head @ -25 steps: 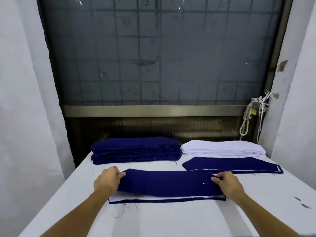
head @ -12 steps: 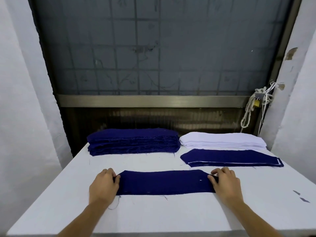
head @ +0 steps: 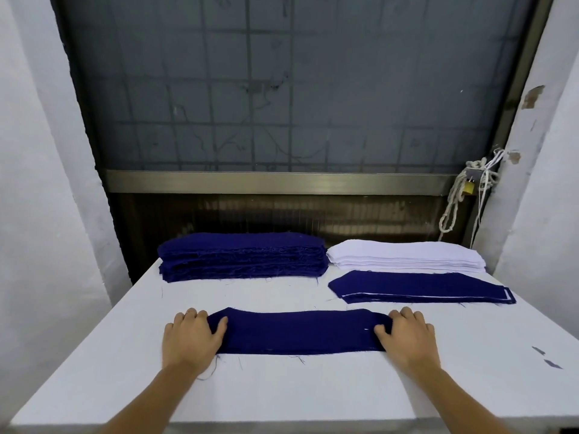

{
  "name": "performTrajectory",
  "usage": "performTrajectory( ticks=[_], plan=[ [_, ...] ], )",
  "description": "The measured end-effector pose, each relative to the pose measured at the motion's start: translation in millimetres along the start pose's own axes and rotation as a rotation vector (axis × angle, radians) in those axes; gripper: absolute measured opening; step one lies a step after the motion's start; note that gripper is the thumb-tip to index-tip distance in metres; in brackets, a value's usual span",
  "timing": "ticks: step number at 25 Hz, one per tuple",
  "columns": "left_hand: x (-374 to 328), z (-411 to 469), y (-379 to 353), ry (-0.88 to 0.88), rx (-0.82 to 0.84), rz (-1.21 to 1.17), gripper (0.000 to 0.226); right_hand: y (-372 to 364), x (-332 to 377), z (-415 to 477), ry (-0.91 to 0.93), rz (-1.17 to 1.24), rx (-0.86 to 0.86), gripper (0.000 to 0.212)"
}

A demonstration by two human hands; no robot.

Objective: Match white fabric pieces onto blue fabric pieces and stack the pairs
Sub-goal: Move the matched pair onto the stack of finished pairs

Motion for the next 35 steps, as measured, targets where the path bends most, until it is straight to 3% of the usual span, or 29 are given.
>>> performTrajectory(
  ticks=[4, 6, 8, 14, 26, 31, 35],
  plan=[
    [-5.8, 2.7, -5.8, -0.119, 0.036, -0.177, 0.032, 8.2, -1.4, -0.9, 0.014, 0.197, 0.023, 0.011],
    [-9.8, 8.6, -5.7, -0.093, 0.071, -0.389, 0.030, 14.0, -8.6, 4.8, -0.037, 0.331, 0.032, 0.010],
    [-25.2, 21.3, -0.2, -0.029, 0.119, -0.579, 0.026, 21.9, -19.6, 19.2, -0.090, 0.422, 0.041, 0.013],
    [-122.6, 81.4, 15.6, -0.115, 0.091, -0.716, 0.027, 58.8, -74.8, 88.8, -0.230, 0.497, -0.051, 0.027],
    [-299.3, 144.1, -49.9, -0.134, 0.230, -0.555, 0.026, 71.1, -190.5, 200.2, -0.466, 0.331, -0.119, 0.031],
    [-316.3, 143.9, -78.4, -0.125, 0.251, -0.466, 0.031, 52.4, -214.0, 216.6, -0.478, 0.290, -0.122, 0.026],
    [-309.0, 136.3, -89.0, -0.173, 0.173, -0.423, 0.021, 33.1, -220.2, 216.4, -0.423, 0.187, -0.137, 0.025]
  ],
)
Point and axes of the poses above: each hand's wrist, its own z-axis towards the middle knuckle, its own y-axis out of the back of the hand, x = y × z, the point moved 6 cm from there along z, towards the middle knuckle, and after that the axes turned 10 degrees about -y, right-handed, at the moved point
